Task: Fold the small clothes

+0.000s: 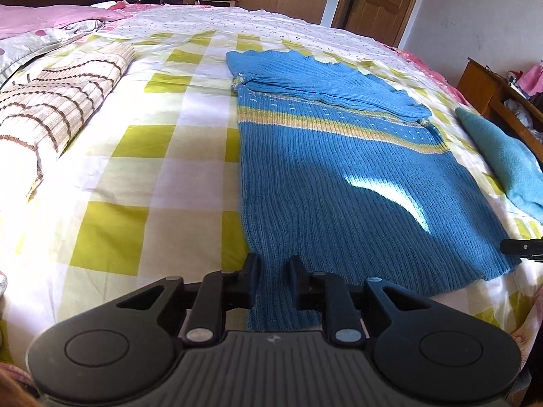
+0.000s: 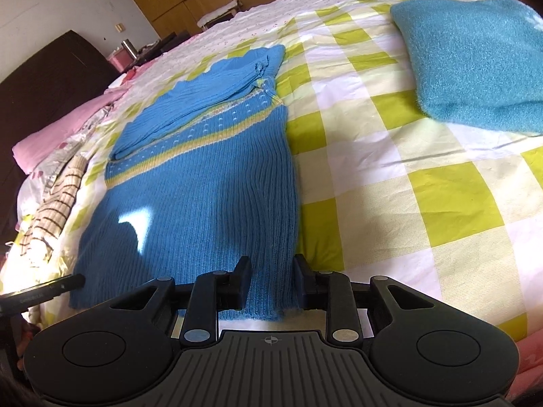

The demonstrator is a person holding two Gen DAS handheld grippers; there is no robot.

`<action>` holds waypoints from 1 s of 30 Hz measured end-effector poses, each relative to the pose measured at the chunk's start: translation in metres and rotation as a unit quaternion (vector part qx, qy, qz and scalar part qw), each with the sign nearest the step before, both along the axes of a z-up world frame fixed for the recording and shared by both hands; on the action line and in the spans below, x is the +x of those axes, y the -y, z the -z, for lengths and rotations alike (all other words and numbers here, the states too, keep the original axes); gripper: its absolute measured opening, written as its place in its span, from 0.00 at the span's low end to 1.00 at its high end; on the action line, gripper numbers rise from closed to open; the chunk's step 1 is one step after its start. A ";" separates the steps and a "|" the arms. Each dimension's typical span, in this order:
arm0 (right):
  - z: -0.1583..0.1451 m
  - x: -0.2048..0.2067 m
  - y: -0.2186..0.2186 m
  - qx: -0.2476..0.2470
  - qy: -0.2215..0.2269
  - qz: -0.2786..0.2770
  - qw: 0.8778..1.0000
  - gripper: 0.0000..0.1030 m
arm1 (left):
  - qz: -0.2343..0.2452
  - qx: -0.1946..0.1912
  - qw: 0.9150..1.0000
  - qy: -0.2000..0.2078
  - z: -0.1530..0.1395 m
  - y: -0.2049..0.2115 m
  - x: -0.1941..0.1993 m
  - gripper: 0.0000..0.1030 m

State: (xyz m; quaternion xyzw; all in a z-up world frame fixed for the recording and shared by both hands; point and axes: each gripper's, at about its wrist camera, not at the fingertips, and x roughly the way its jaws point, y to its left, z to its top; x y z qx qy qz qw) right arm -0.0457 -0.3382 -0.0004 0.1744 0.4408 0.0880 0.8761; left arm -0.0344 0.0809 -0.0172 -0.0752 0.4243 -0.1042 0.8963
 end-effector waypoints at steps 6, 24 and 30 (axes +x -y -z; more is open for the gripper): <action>0.003 0.003 0.000 0.006 -0.005 0.009 1.000 0.10 | 0.001 -0.021 1.000 -0.005 0.001 -0.002 0.002 0.17; -0.006 0.006 -0.005 0.068 0.007 0.003 0.998 0.09 | -0.006 -0.073 0.997 0.031 -0.018 -0.013 0.004 0.13; -0.036 0.019 -0.003 0.139 0.061 0.015 0.988 0.08 | -0.014 -0.136 0.989 0.062 -0.044 -0.022 0.028 0.13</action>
